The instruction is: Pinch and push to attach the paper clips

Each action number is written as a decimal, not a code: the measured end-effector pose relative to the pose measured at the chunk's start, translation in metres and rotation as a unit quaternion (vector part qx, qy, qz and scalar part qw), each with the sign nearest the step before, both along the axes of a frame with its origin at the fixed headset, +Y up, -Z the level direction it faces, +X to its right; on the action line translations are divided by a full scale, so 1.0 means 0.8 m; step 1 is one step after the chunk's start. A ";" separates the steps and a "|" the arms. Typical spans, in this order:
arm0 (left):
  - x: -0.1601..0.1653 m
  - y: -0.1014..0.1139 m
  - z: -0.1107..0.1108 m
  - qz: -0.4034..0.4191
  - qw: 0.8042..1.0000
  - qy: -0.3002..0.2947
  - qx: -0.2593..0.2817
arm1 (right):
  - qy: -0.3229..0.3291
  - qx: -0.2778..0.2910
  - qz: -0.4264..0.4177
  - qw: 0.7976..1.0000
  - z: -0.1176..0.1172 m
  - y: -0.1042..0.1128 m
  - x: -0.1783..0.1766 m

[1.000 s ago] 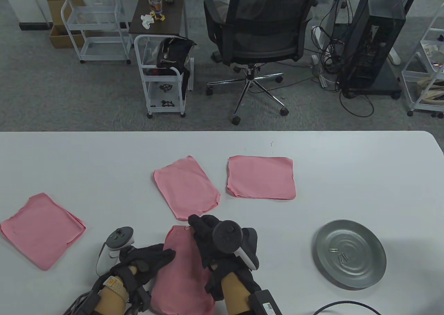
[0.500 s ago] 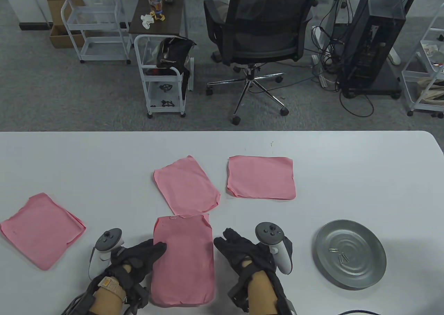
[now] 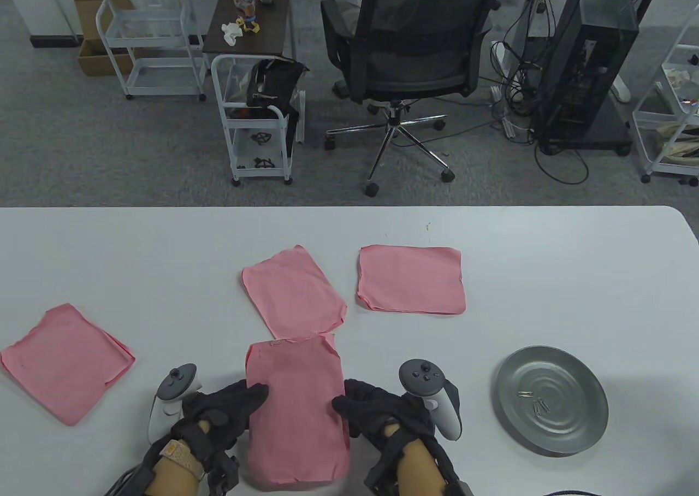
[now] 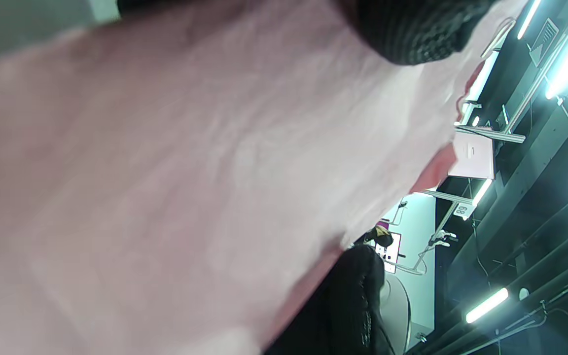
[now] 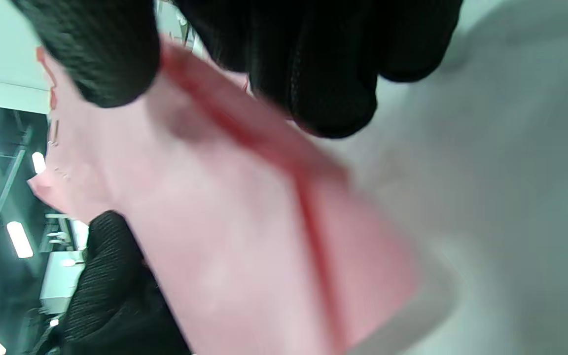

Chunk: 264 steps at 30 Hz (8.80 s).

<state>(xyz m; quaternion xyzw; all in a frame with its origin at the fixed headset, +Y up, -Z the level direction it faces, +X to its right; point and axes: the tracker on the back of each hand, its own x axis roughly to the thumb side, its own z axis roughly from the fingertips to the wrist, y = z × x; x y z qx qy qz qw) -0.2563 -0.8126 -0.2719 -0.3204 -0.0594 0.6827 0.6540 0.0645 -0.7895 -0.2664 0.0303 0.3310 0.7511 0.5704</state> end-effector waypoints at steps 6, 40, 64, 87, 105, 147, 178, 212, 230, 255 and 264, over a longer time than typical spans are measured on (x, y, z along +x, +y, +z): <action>-0.003 -0.001 0.004 -0.038 0.999 -0.004 -0.004 | -0.090 0.021 -0.043 0.995 0.007 -0.001 0.008; -0.140 0.066 -0.091 -0.671 0.716 0.191 0.026 | 0.118 0.011 0.433 0.894 0.003 -0.030 -0.001; -0.248 0.111 0.017 -0.660 0.728 0.172 0.072 | 0.117 0.012 0.439 0.891 0.002 -0.029 -0.003; -0.258 0.051 -0.011 -0.717 0.679 0.152 0.036 | 0.108 0.018 0.432 0.895 0.005 -0.033 -0.001; -0.206 0.087 -0.004 -0.811 0.548 0.099 0.180 | 0.101 0.025 0.432 0.896 0.005 -0.034 -0.001; -0.012 0.088 0.052 -0.049 0.953 -0.038 0.295 | -0.003 0.336 -0.147 0.930 0.046 0.093 -0.019; -0.001 0.089 0.041 -0.169 0.924 -0.025 0.343 | 0.049 0.331 0.093 0.938 0.032 0.066 -0.034; -0.013 0.052 0.027 -0.047 0.981 -0.004 0.187 | -0.010 0.215 0.073 0.974 0.019 0.051 0.003; -0.021 0.003 0.013 -0.029 0.999 -0.005 -0.016 | -0.292 0.023 0.399 0.869 0.082 0.053 0.298; -0.015 0.000 0.016 -0.066 0.996 -0.049 -0.015 | -0.175 0.067 0.517 0.835 0.052 0.030 0.273; -0.015 0.000 0.017 -0.067 0.996 -0.053 -0.014 | -0.170 0.088 0.565 0.803 0.050 0.027 0.260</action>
